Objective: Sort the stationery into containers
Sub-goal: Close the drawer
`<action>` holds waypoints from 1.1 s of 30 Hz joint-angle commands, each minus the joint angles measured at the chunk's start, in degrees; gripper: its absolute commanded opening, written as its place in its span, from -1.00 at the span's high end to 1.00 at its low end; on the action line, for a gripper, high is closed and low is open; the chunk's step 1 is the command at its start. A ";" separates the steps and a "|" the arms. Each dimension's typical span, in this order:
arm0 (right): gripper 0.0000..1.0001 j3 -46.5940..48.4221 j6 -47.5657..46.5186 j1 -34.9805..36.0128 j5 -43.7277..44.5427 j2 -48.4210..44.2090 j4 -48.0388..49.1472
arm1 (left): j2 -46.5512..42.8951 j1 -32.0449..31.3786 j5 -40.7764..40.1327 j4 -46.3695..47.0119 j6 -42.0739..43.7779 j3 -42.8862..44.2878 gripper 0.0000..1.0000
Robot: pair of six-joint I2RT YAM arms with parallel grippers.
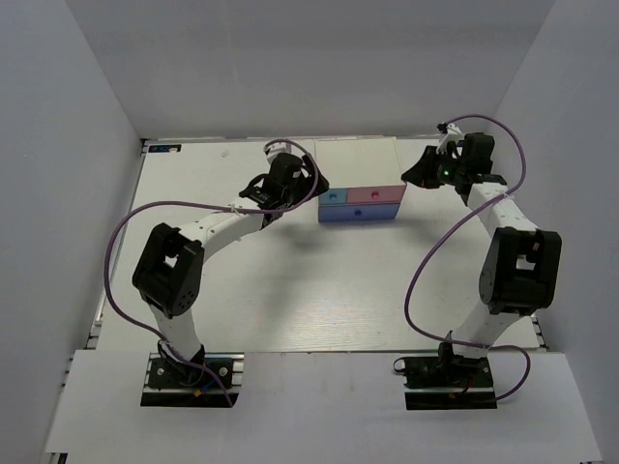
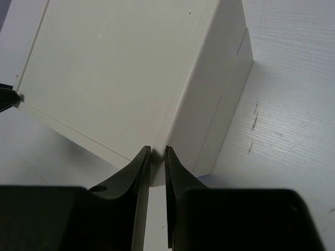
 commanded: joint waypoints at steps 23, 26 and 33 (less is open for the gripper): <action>-0.80 -9.40 -1.18 0.13 2.78 -16.20 2.99 | -8.59 -0.32 1.62 4.72 6.25 0.70 -0.99; -0.80 -10.19 -5.06 0.22 5.76 -20.16 3.00 | -11.14 -0.32 4.16 6.39 8.63 0.70 -0.99; -0.80 -9.14 -8.22 0.22 24.02 -23.94 -4.20 | -27.56 -0.32 6.02 7.71 15.05 -12.38 -0.99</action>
